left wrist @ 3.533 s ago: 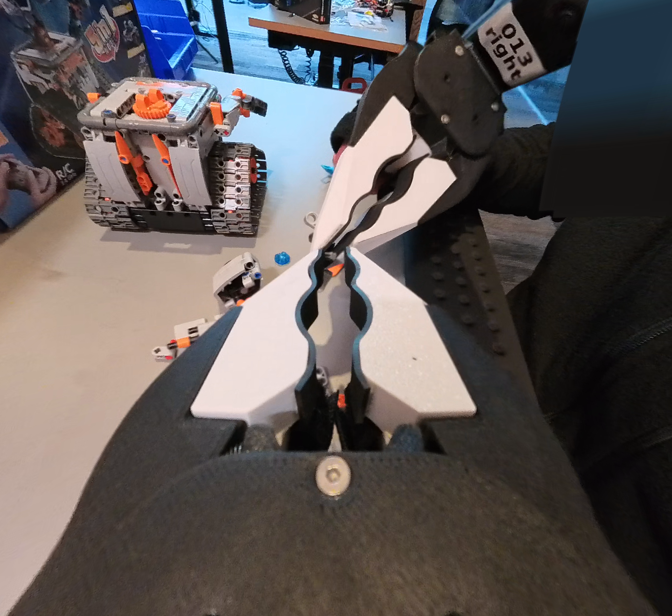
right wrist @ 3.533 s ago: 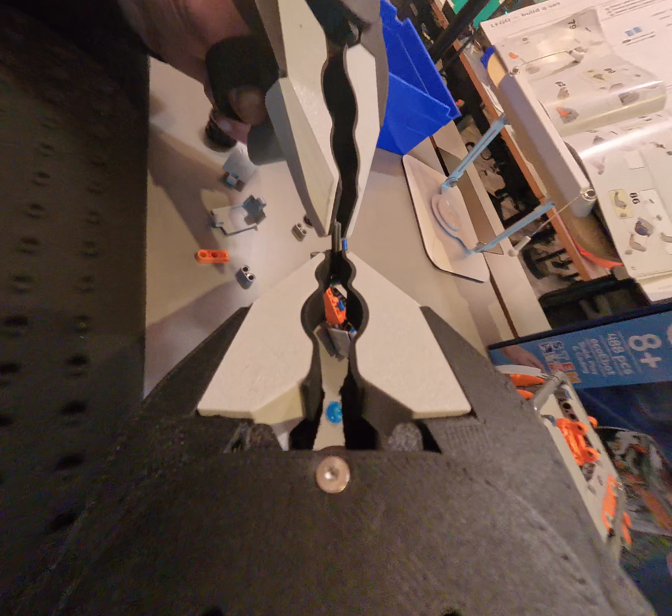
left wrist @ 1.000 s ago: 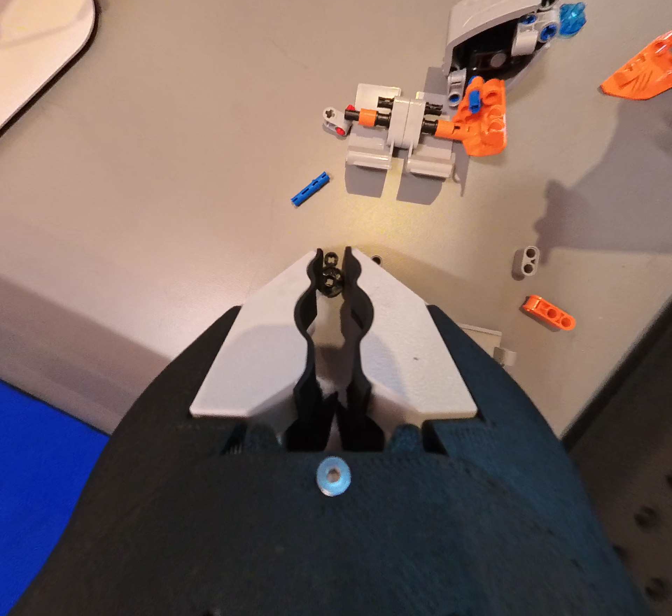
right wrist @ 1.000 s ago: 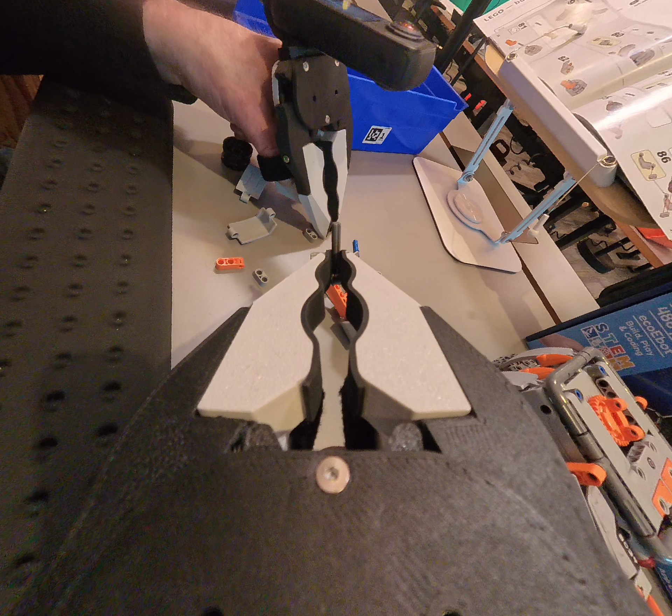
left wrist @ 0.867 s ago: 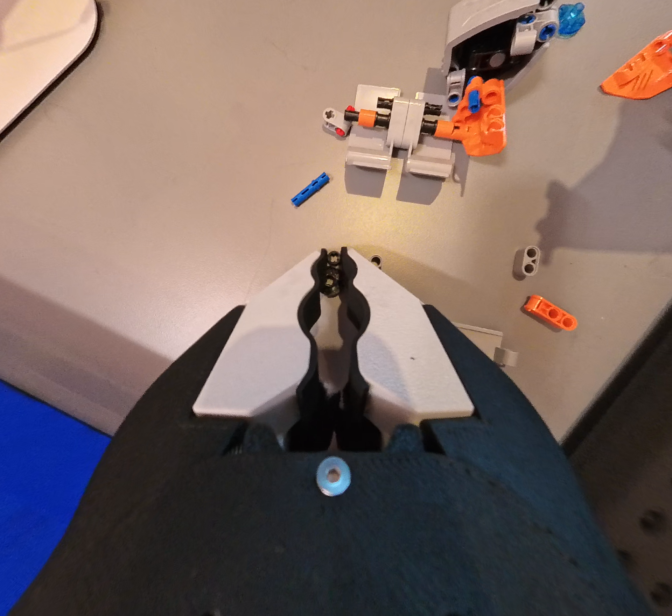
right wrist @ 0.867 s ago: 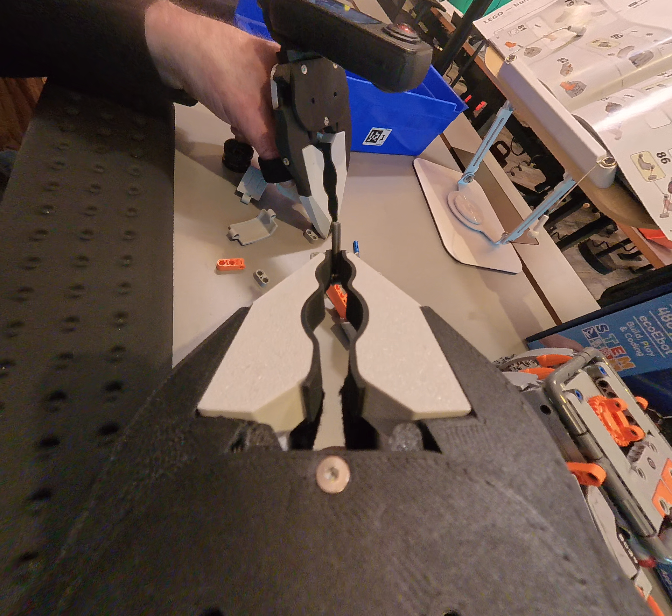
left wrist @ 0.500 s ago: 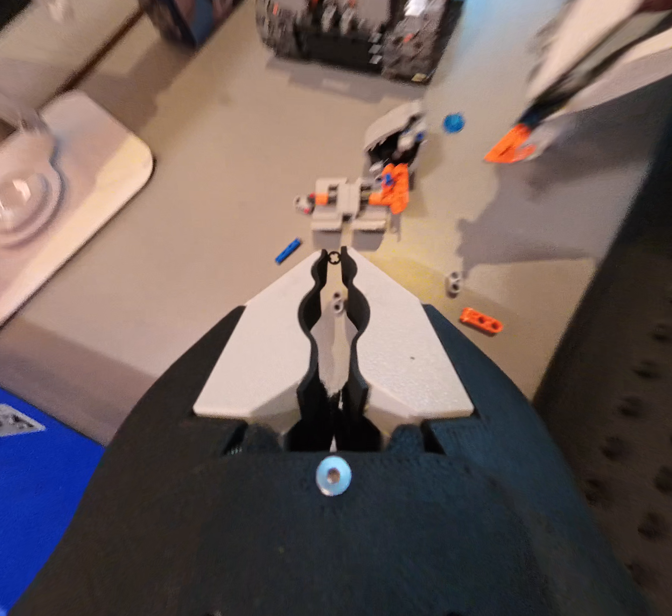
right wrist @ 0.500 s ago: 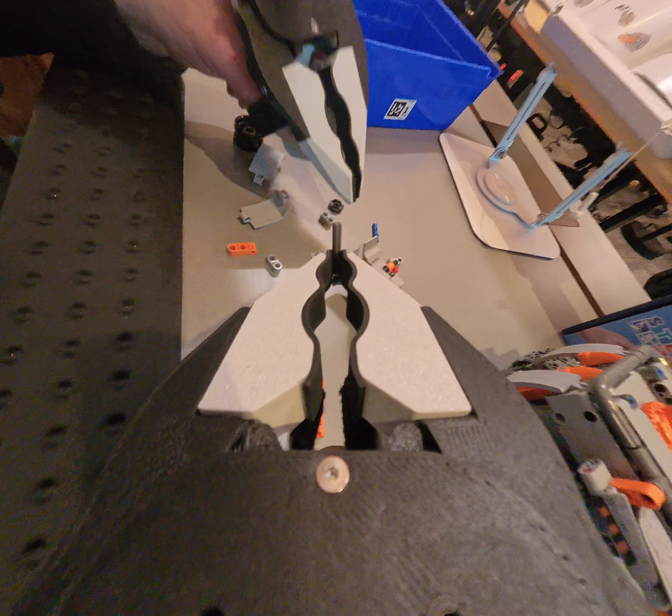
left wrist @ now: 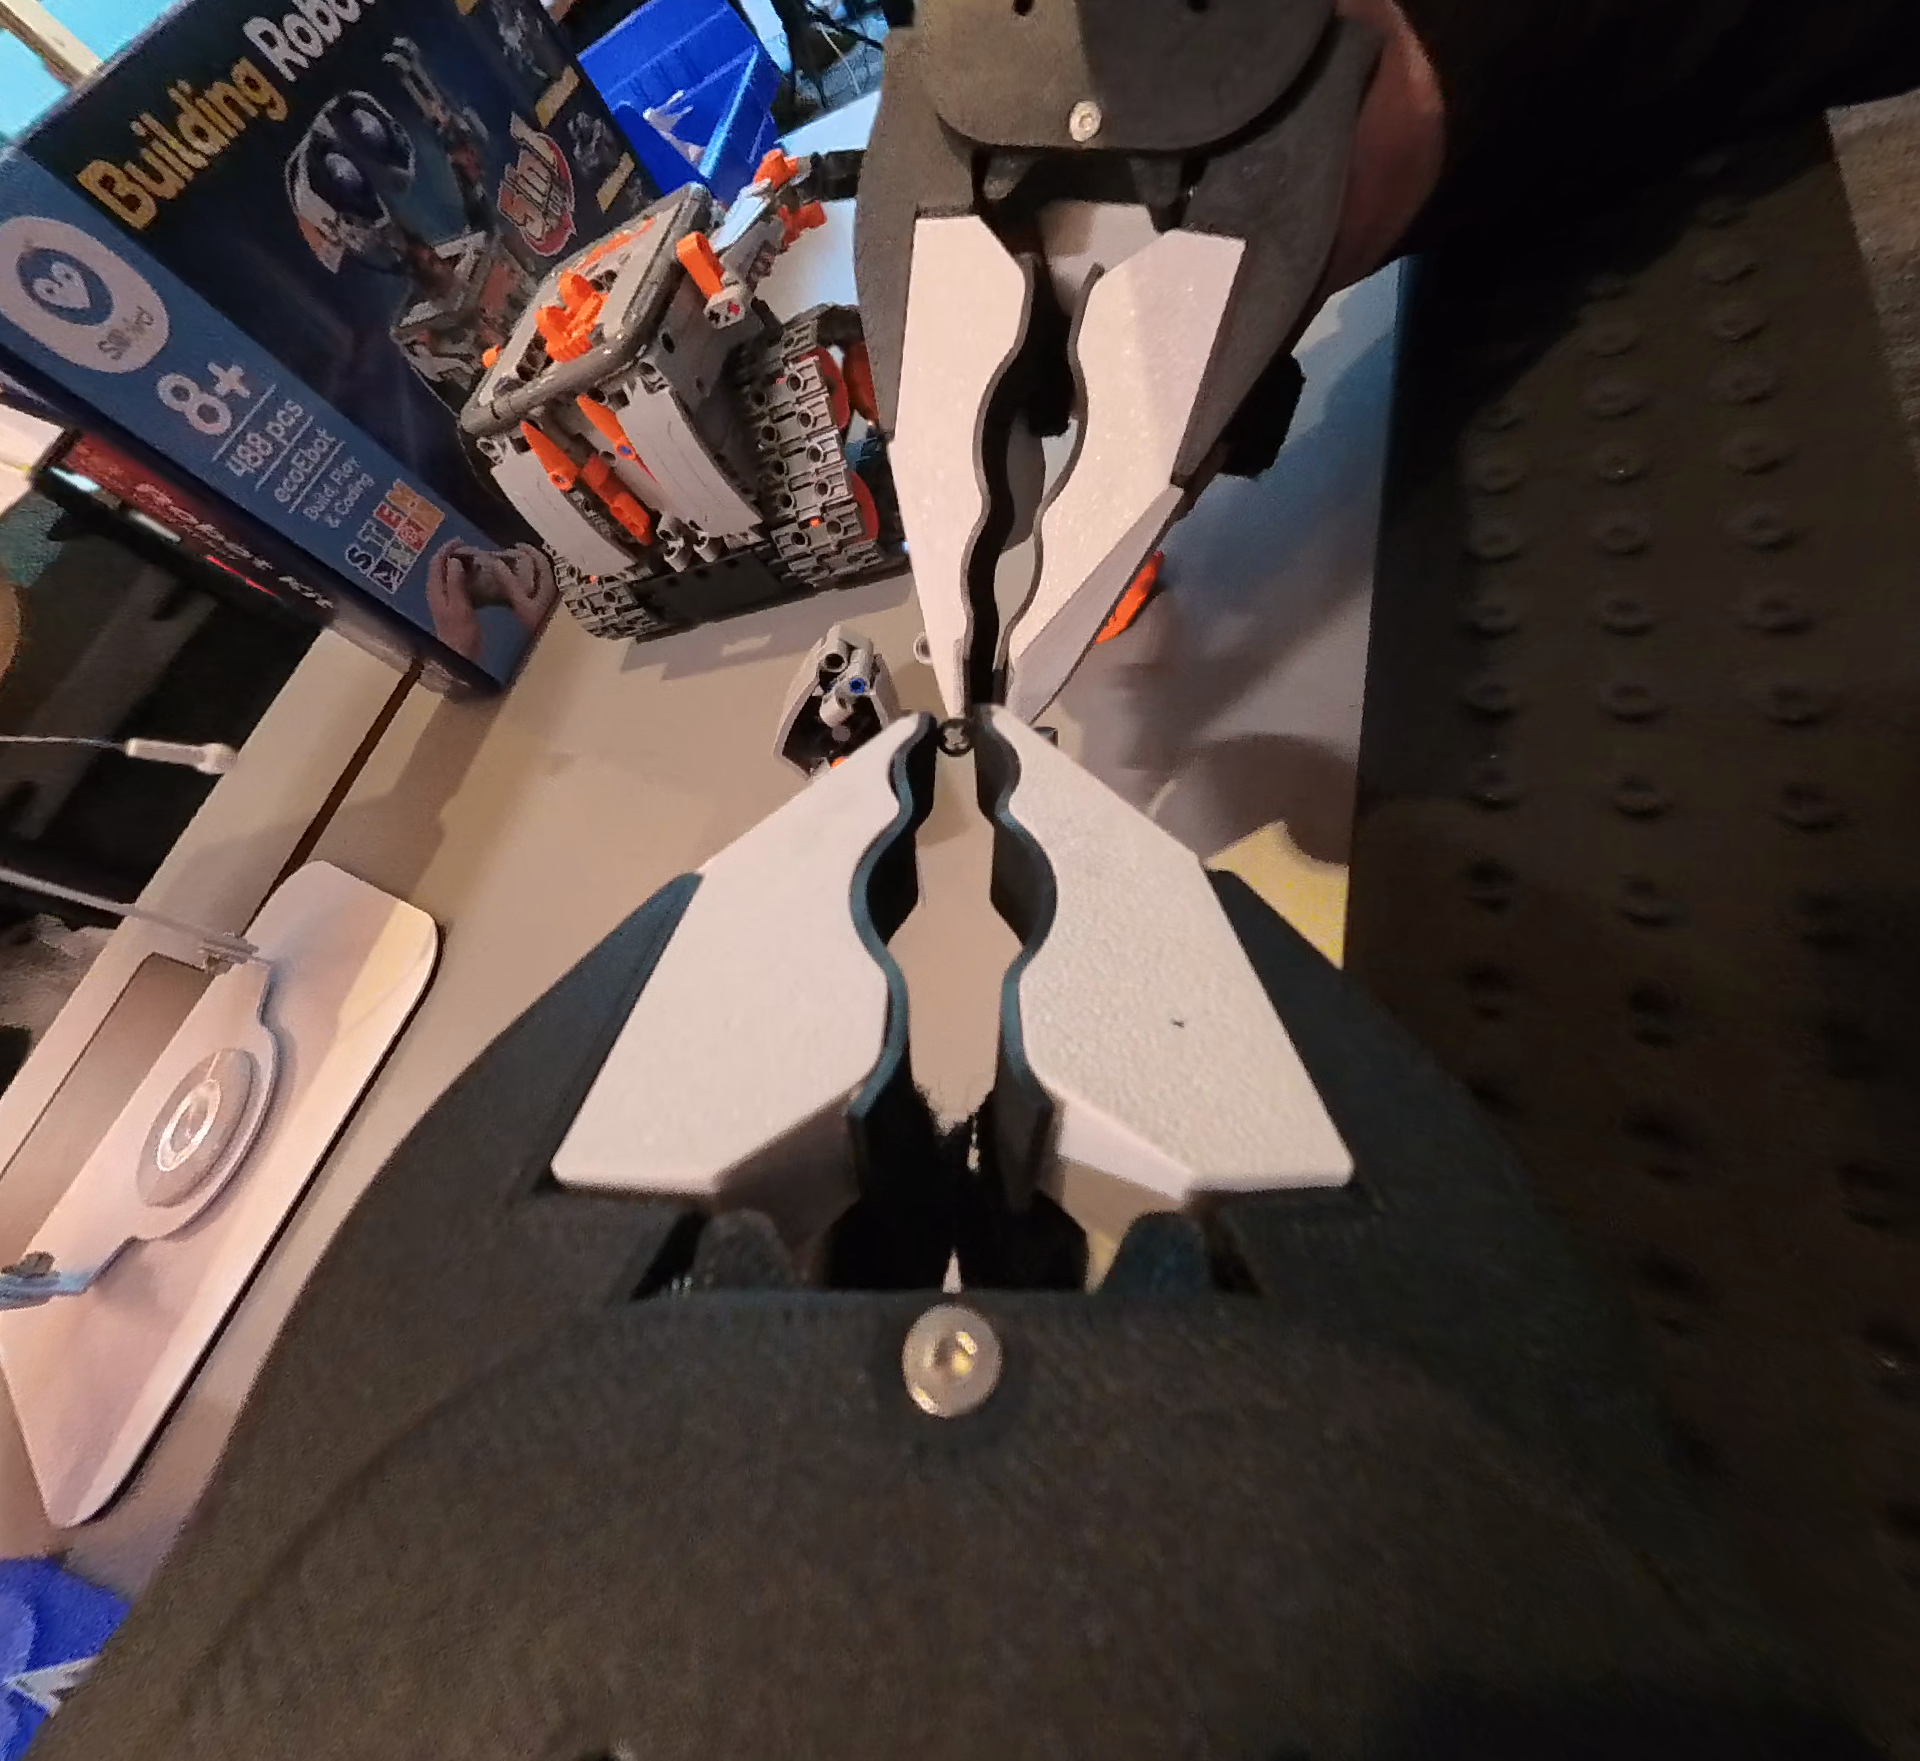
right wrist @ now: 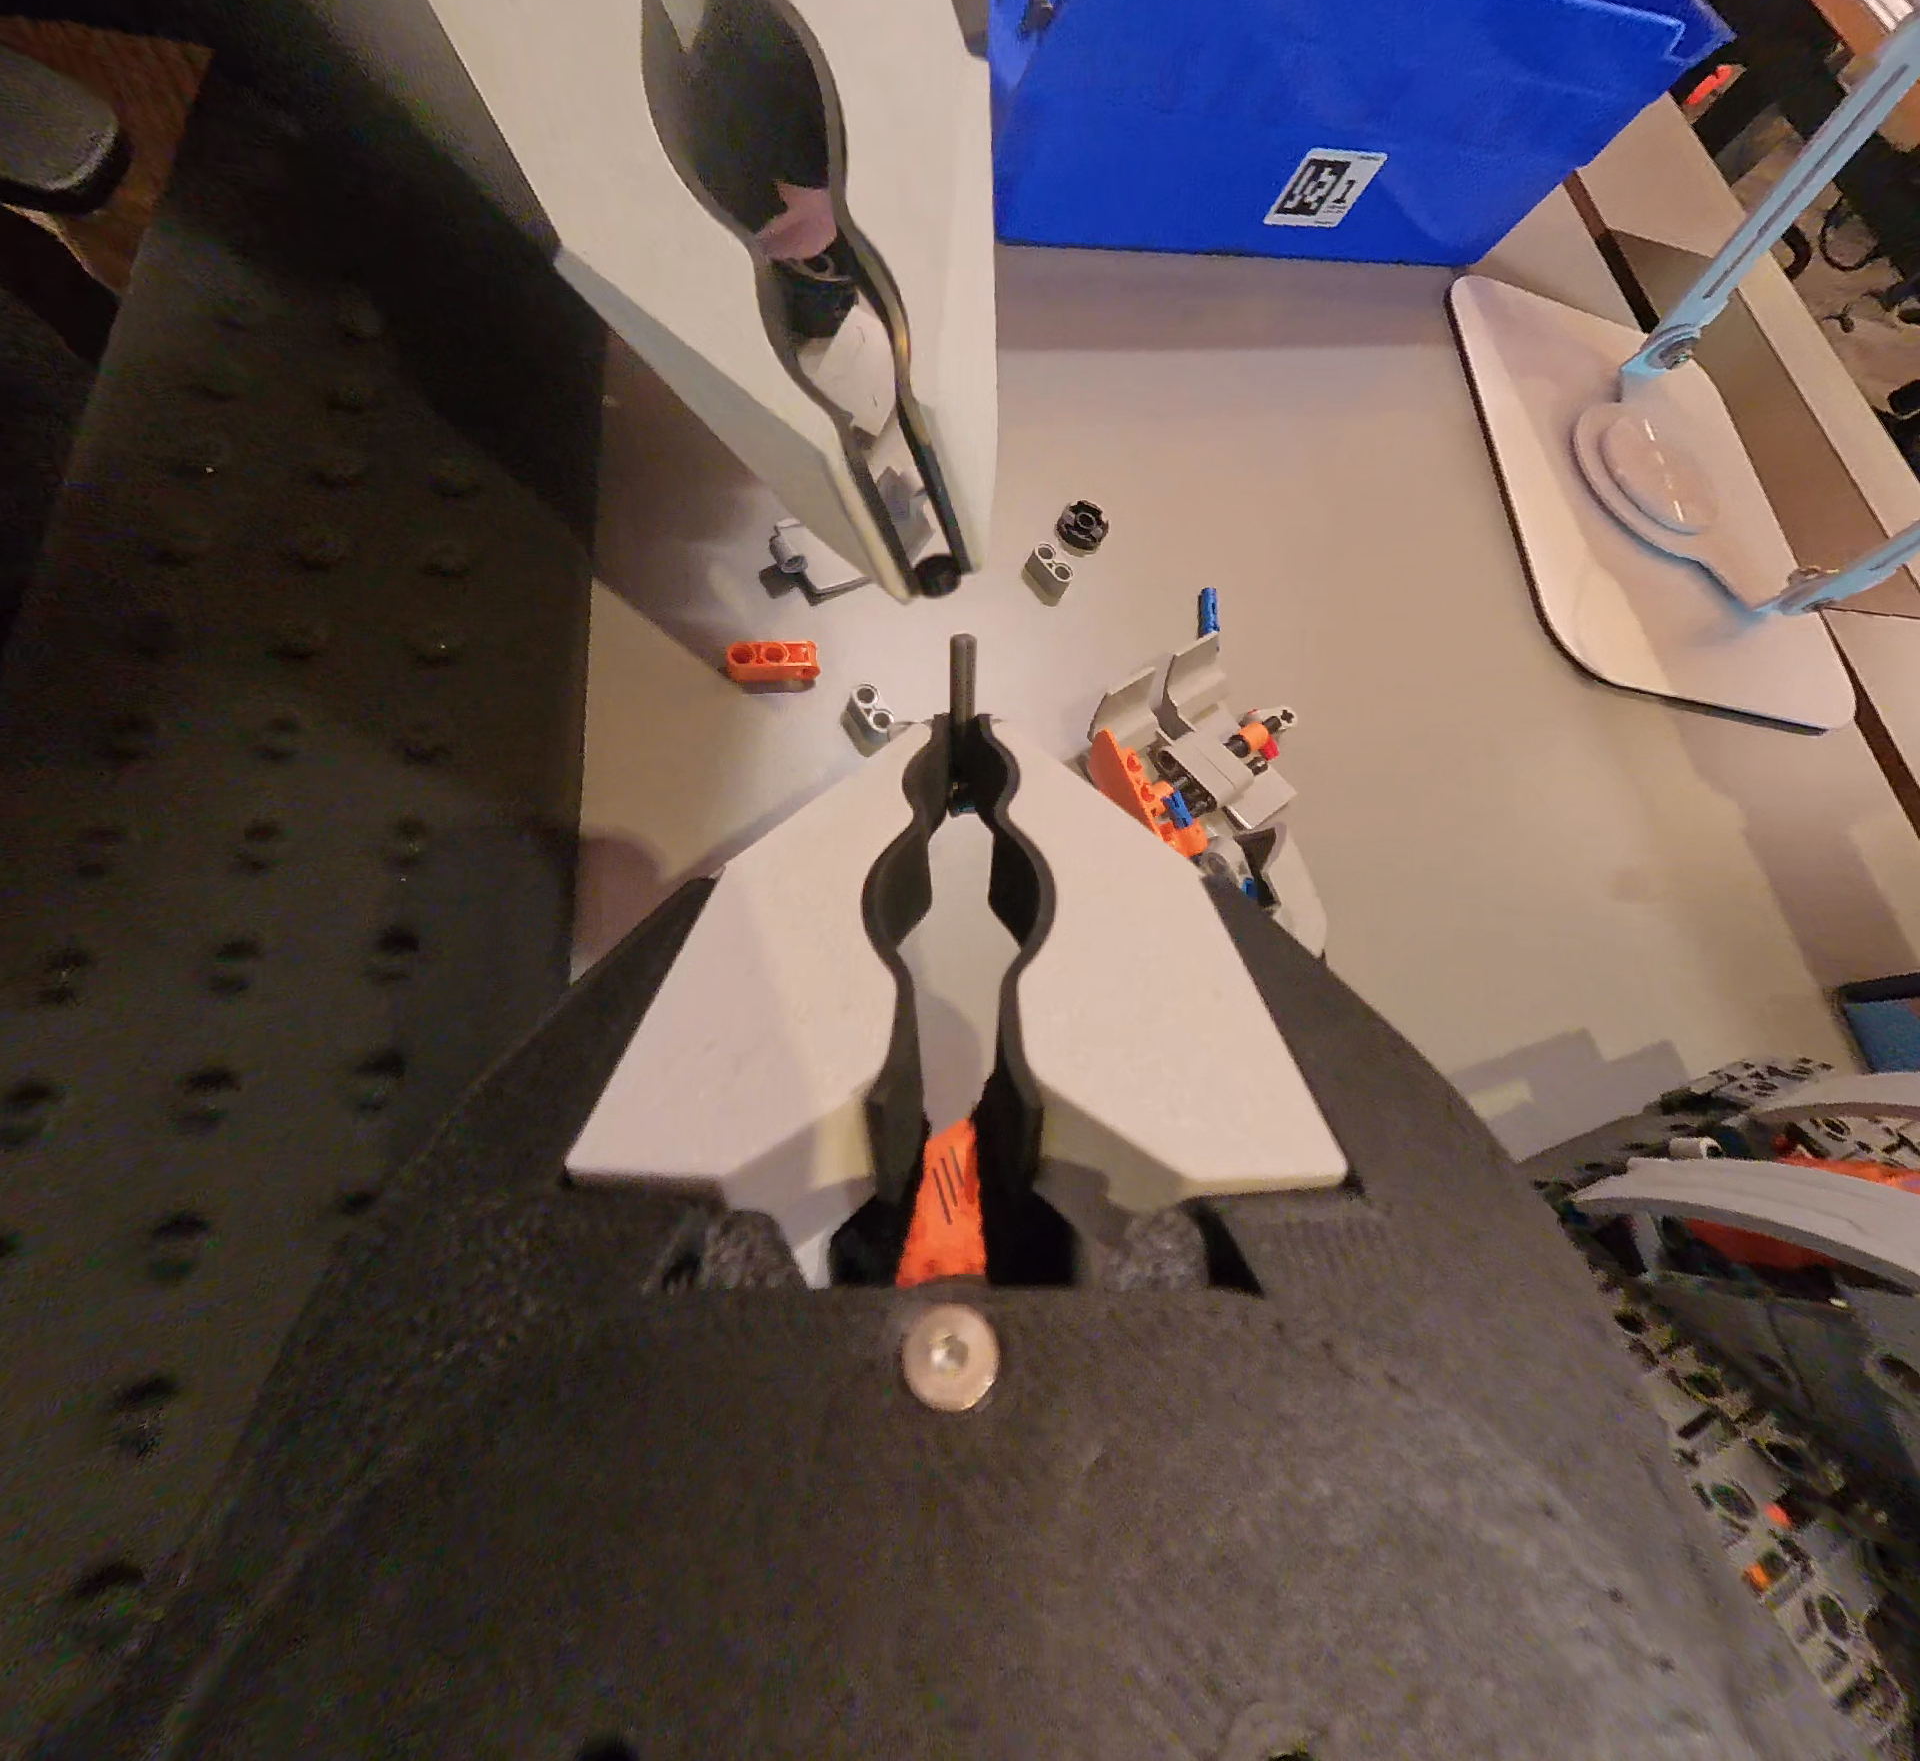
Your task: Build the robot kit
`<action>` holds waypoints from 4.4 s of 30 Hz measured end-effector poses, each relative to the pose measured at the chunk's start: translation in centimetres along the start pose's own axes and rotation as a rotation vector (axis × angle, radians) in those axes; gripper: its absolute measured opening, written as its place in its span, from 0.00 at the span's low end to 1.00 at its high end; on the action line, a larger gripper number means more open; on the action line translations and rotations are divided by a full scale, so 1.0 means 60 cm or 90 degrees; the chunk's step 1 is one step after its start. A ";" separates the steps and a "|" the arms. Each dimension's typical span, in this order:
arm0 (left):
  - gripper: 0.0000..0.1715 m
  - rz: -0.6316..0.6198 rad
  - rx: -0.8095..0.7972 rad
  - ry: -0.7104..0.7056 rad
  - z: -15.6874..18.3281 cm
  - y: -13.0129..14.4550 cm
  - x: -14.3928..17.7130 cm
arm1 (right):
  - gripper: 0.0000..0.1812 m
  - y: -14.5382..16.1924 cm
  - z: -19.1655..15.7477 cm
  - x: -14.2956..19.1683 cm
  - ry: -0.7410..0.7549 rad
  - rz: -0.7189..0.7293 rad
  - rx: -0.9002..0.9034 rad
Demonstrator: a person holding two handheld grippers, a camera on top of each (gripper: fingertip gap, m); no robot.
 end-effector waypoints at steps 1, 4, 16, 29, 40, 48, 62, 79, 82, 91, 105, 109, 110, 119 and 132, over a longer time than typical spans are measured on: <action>0.03 0.000 -0.008 0.001 0.001 0.001 -0.001 | 0.00 0.000 -0.001 -0.001 -0.003 0.001 0.000; 0.03 0.001 -0.007 0.013 0.004 0.003 -0.005 | 0.00 -0.001 -0.002 0.000 -0.008 0.007 -0.002; 0.03 0.036 0.020 0.019 0.005 -0.002 -0.003 | 0.00 -0.011 -0.006 0.006 -0.006 0.029 0.030; 0.03 0.057 0.046 0.025 0.003 -0.005 0.003 | 0.00 -0.017 -0.011 0.010 -0.002 0.040 0.067; 0.03 0.084 0.113 0.012 -0.003 -0.010 0.007 | 0.00 -0.029 -0.018 0.010 0.070 0.030 0.159; 0.03 0.110 0.155 -0.008 -0.007 -0.013 0.006 | 0.00 -0.032 -0.013 0.014 0.081 0.045 0.131; 0.03 0.153 0.191 -0.050 -0.018 -0.026 0.006 | 0.00 -0.043 -0.001 0.023 0.091 0.098 0.043; 0.03 0.174 0.209 -0.091 -0.020 -0.039 -0.004 | 0.00 -0.049 0.003 0.031 0.132 0.104 0.042; 0.03 0.168 0.195 -0.042 -0.021 -0.041 -0.002 | 0.00 -0.048 0.002 0.034 0.099 0.114 0.040; 0.03 0.134 0.150 0.008 -0.012 -0.030 0.001 | 0.00 -0.039 -0.006 0.026 0.050 0.100 0.044; 0.03 0.107 0.151 0.012 -0.004 -0.014 -0.004 | 0.00 -0.028 -0.012 0.012 0.050 0.061 0.066; 0.03 0.110 0.152 0.012 -0.002 -0.014 -0.004 | 0.00 -0.028 -0.013 0.011 0.048 0.061 0.066; 0.03 0.111 0.154 0.014 -0.002 -0.014 -0.004 | 0.00 -0.028 -0.013 0.012 0.048 0.061 0.067; 0.03 0.140 0.179 0.027 -0.004 -0.015 -0.001 | 0.00 -0.032 -0.014 0.014 0.047 0.075 0.062; 0.03 0.200 0.219 0.060 -0.008 -0.025 0.004 | 0.00 -0.045 -0.015 0.026 0.036 0.117 0.056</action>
Point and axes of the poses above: each gripper's, where its closed fingertips meet, x back along the fingers, y out of its underside, z = x × y across the jaws, the point moved 7 cm from there along x, back along the fingers, and after that the axes turned 10 degrees about z, right-handed, at the moved point
